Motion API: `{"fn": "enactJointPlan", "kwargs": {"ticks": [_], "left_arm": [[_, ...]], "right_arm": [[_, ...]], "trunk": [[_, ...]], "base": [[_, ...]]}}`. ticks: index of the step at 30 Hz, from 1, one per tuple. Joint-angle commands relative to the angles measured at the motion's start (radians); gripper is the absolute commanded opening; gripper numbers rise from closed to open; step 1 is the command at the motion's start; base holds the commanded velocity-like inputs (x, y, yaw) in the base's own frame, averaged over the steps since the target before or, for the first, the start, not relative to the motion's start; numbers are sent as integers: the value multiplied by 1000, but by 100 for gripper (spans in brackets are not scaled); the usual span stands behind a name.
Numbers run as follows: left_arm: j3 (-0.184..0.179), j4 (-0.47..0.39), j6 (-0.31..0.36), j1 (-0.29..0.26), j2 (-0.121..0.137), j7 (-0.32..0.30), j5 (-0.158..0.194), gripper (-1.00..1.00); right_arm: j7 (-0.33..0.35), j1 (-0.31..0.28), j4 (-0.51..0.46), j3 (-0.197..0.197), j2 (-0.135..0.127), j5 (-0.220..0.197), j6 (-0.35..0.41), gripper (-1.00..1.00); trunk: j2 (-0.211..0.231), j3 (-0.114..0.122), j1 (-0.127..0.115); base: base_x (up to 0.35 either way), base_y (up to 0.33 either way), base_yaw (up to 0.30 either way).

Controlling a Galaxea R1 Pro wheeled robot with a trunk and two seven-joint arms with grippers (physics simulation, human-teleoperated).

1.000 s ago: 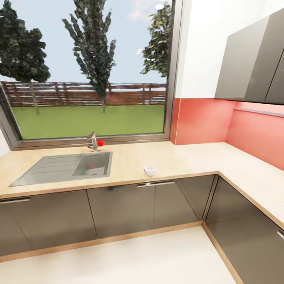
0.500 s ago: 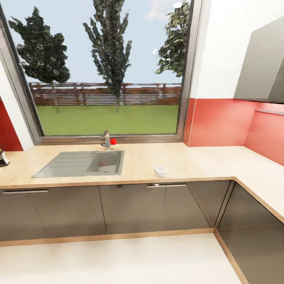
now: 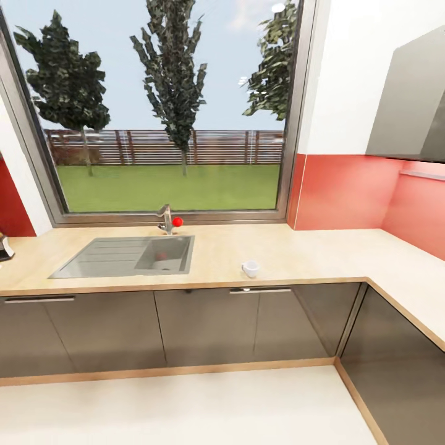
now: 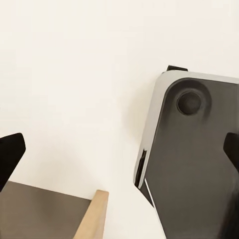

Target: Set up a coffee station on the kitchen countertop: keep the coffee maker on the countertop, move the bottle of coffee from the kitchen shelf to the counter next to the coffee maker, place a paper coffee filter on top of the coffee maker, put the saucer next to the coffee maker with the coffee cup on the saucer, and place the electric kettle next to the coffee maker.

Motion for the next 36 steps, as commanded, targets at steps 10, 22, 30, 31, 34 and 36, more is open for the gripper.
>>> {"fn": "enactJointPlan", "kwargs": {"ticks": [10,22,30,31,34,36], "left_arm": [[11,-6,-4,-4,32,3,-7,100],[9,-6,-6,-5,34,3,-7,100],[7,-7,-7,-4,36,2,-7,100],[7,-7,-7,-4,36,2,-8,100],[6,-7,-7,-4,36,2,-8,100],[6,-6,-6,-4,36,2,-8,100]], "right_arm": [[-1,-1,-450,-9,28,5,-54,100],[-5,-259,-539,-10,59,3,-140,100],[-7,-405,-540,-10,60,3,-120,100],[-7,-420,-540,-10,60,3,-106,100],[-7,-458,-540,-9,62,3,-61,100],[-7,-513,-541,-9,83,4,19,100]], "trunk": [[-1,0,0],[-1,0,0],[-1,0,0],[-1,0,0],[-1,0,0],[-1,0,0]], "base": [[0,0,0],[0,0,0],[0,0,0],[0,0,0],[0,0,0],[0,0,0]]}}
